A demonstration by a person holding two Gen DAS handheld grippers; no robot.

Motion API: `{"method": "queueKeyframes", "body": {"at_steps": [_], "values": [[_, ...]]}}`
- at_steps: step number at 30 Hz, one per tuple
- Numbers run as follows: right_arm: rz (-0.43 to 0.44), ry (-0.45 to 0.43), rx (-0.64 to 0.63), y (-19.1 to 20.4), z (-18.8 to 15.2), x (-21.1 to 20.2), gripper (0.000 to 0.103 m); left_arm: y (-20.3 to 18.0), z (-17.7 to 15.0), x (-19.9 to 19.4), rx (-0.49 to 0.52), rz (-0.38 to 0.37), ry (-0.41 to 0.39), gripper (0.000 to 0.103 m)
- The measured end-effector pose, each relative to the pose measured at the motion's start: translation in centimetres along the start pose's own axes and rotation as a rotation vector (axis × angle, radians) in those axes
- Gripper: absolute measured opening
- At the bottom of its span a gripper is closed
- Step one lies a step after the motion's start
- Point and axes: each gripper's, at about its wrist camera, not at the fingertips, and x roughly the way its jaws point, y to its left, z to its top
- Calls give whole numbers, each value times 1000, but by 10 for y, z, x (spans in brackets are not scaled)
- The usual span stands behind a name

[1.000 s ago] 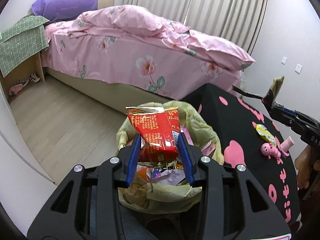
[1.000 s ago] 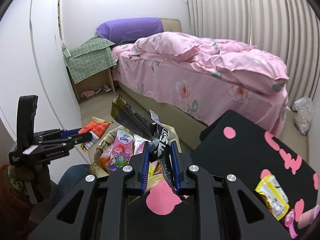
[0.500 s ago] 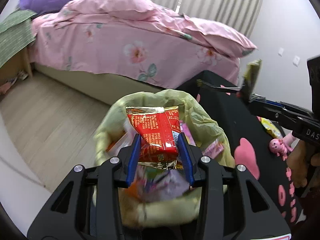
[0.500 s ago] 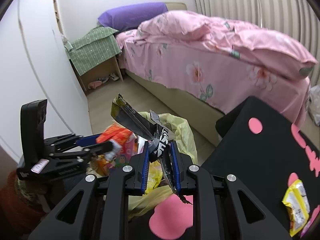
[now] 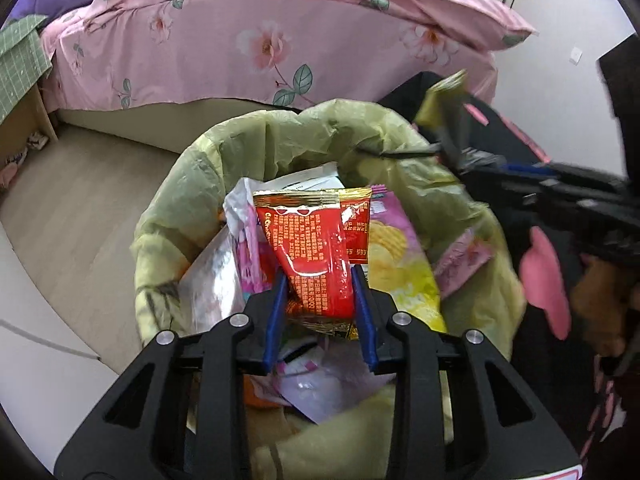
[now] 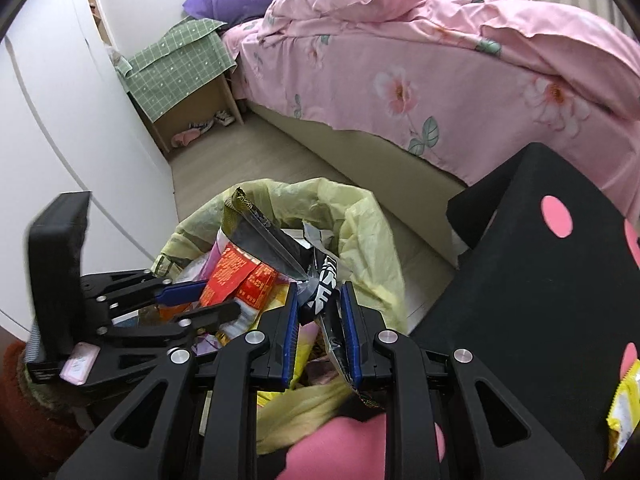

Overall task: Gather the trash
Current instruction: 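Carry the red wrapper and black wrapper to the trash bag and release both, then move both open tools back over the table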

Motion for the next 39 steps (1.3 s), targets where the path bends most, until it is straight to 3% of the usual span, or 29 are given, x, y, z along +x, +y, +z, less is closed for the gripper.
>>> {"method": "queueKeyframes", "body": {"at_steps": [3,13,17,19,21,22,26,29,34,39], "values": [[-2,-4,-20,5,0,1,20,3,-6,-17,-27,-33,-24,30],[-4,-23,-40,16,0,-1,20,11,-12,-48,-51,-16,-69,31],[-19,-25,-51,19,-1,-1,20,15,-15,-49,-70,-40,-76,41],[-18,-24,-39,18,0,-1,24,17,-14,-51,-90,-60,-85,48],[-17,-27,-29,17,0,-3,41,19,-14,-55,-106,-77,-100,59],[-9,-28,-26,16,0,-4,44,20,-14,-58,-112,-82,-114,62],[3,-39,-26,14,-2,-11,47,18,-11,-72,-121,-56,-160,67],[-9,-63,-24,12,-4,-21,53,19,-9,-83,-153,-29,-188,67],[-12,-136,18,-2,-14,-60,53,13,-4,-99,-184,-30,-231,70],[-91,-226,35,-23,-47,-117,53,-19,1,-103,-133,-41,-243,71]]}}
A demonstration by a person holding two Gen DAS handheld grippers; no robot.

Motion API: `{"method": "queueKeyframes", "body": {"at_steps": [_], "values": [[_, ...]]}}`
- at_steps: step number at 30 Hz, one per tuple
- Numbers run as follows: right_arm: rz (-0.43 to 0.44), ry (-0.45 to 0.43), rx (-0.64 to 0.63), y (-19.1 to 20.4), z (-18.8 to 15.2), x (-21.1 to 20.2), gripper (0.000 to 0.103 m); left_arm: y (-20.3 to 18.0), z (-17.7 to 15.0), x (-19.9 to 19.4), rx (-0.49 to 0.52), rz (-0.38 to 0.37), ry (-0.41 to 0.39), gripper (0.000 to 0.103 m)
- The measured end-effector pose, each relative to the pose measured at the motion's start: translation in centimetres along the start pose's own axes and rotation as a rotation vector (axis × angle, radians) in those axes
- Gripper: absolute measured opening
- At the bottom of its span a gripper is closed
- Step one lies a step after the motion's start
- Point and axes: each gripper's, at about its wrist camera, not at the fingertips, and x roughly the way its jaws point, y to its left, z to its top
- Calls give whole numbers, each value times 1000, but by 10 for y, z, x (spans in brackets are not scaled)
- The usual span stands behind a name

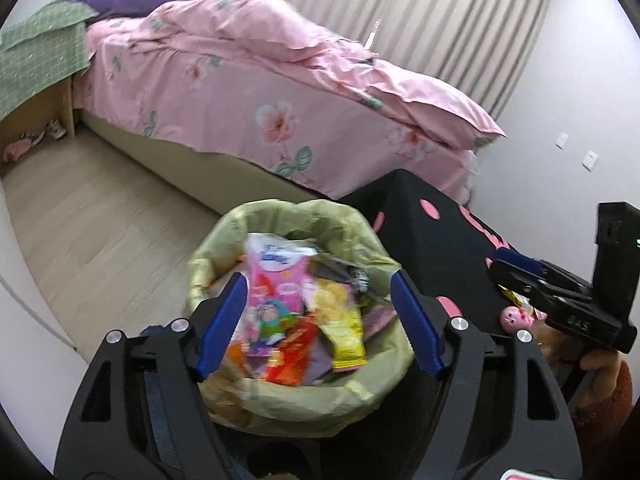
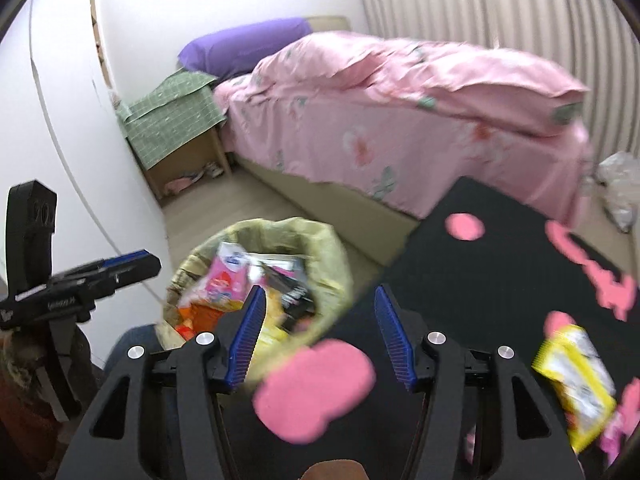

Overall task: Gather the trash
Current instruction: 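Move both open tools back over the table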

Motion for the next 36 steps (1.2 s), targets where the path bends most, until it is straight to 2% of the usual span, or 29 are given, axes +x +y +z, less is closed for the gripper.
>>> {"method": "queueKeyframes", "body": {"at_steps": [7,10,18,21,22,24,27,30,33,35,36], "values": [[-148,-68,17,-56,-45,-73,55,-74,-11,16,140,-84,34,74],[-200,-61,64,-89,-70,-99,60,-106,-18,25,193,-124,63,74],[-296,-13,127,-148,-123,-128,60,-190,-33,61,342,-239,122,74],[-325,1,139,-160,-134,-132,60,-223,-29,79,421,-364,134,75],[-332,2,144,-163,-137,-132,60,-235,-26,87,458,-426,129,76],[-340,1,150,-169,-144,-134,60,-257,-20,103,548,-499,142,81],[-353,-11,154,-175,-153,-141,60,-294,-11,137,707,-532,198,81],[-353,-9,176,-183,-159,-144,60,-326,-2,170,819,-547,264,81],[-360,-11,206,-193,-165,-146,60,-345,1,190,866,-584,302,81],[-354,-8,226,-200,-169,-145,60,-356,0,206,889,-602,353,81],[-352,-6,234,-203,-171,-145,60,-362,-1,221,891,-604,404,81]]}}
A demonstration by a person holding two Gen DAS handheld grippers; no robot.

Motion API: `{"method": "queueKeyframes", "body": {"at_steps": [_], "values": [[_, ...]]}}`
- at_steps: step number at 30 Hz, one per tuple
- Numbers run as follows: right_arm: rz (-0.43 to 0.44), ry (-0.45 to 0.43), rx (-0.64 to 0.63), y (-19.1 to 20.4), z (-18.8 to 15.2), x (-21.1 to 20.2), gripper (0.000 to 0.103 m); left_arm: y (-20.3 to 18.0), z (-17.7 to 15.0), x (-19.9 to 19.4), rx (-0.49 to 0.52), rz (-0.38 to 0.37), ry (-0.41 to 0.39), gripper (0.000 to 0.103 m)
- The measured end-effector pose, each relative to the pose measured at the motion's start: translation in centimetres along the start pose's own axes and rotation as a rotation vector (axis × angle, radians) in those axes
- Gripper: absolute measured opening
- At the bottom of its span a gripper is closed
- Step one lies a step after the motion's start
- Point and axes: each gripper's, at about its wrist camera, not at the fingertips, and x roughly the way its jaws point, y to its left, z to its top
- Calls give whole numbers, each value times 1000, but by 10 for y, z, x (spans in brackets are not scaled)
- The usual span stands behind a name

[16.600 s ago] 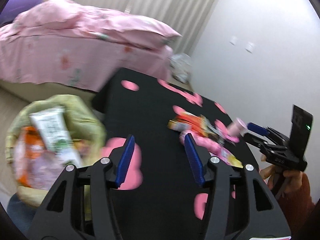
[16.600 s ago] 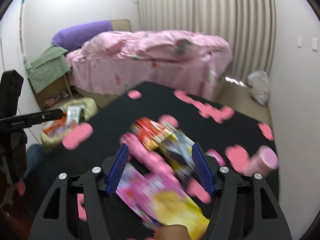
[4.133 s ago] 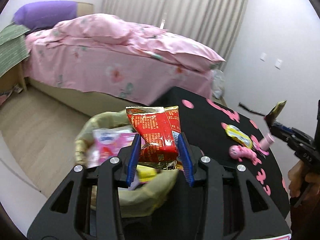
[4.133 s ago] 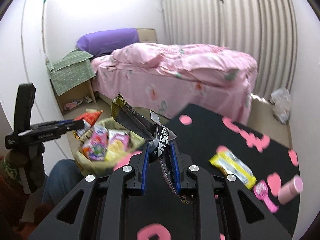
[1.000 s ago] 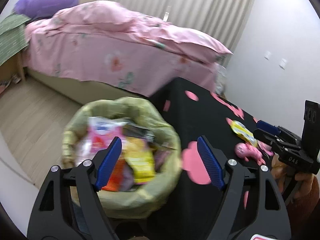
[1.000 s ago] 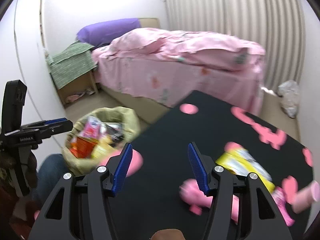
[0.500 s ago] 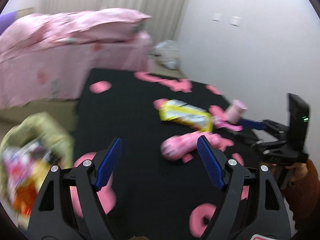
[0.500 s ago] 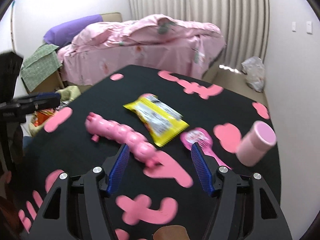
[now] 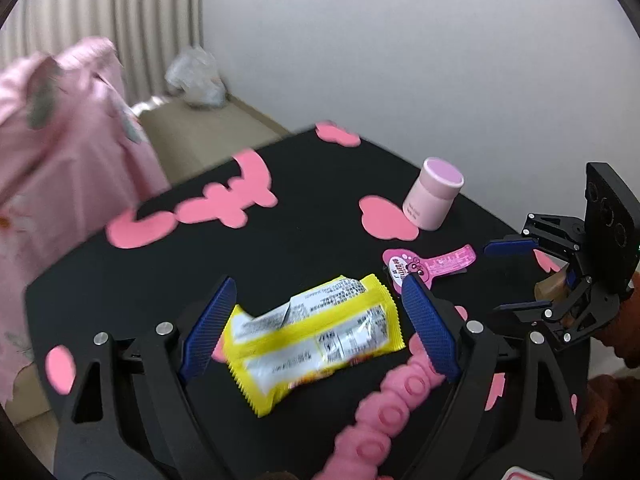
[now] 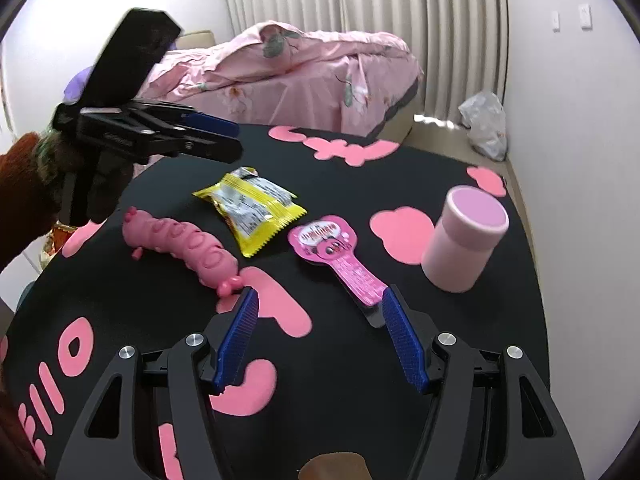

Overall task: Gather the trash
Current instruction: 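Grasp the yellow-and-silver snack wrapper with the left tool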

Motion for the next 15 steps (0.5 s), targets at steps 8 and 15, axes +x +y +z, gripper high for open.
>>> {"method": "queueKeyframes", "body": {"at_steps": [8,15], "values": [[-4,14,-20,-3,7,13,60,20,-14,33,-70,-84,128,80],[-6,60,-56,-5,21,40,60,19,-58,1,-79,-84,146,79]]}}
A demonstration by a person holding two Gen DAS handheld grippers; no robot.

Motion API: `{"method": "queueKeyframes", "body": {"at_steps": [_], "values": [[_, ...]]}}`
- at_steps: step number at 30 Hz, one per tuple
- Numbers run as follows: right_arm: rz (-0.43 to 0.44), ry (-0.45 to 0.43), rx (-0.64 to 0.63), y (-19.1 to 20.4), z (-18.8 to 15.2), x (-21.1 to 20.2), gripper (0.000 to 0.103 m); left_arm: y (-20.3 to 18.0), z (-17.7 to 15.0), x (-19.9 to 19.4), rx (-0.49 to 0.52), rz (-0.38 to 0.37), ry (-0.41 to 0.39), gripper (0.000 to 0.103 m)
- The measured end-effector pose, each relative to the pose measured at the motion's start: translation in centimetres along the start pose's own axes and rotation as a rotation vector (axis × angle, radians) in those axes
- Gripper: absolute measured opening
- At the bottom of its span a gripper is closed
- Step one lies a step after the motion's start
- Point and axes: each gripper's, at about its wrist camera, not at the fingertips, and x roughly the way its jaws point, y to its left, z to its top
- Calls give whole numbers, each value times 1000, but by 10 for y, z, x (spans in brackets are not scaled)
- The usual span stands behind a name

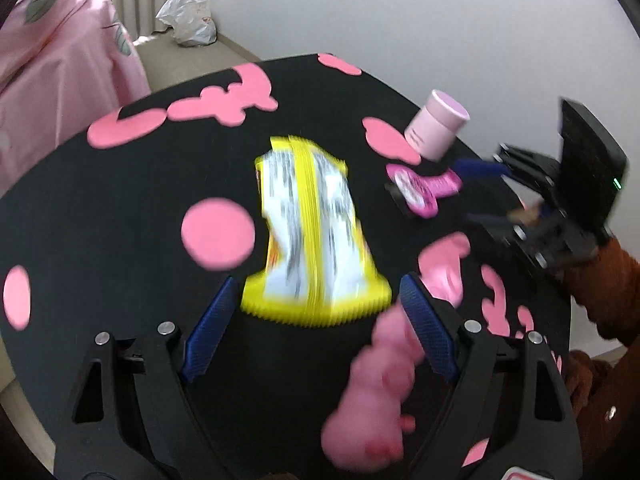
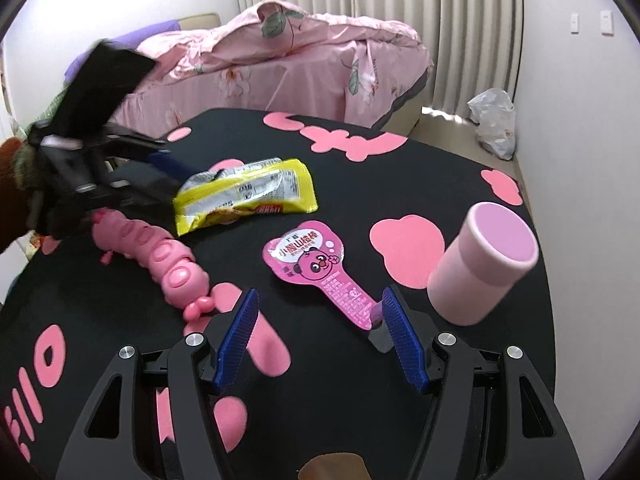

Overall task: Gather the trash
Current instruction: 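Grasp the yellow-and-silver snack wrapper with the left tool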

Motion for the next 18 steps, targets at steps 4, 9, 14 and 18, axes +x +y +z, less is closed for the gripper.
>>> {"method": "queueKeyframes", "body": {"at_steps": [4,9,14,18], "values": [[-3,-9,6,3,3,-3,60,4,-2,-11,-83,32,-31,79],[-46,-46,12,5,-4,-23,60,-1,24,6,-114,172,-17,70],[-65,-81,30,-1,-12,-42,60,-15,31,28,-55,370,57,63],[-26,-76,26,-2,-8,-40,60,-13,27,16,-106,371,47,38]]}}
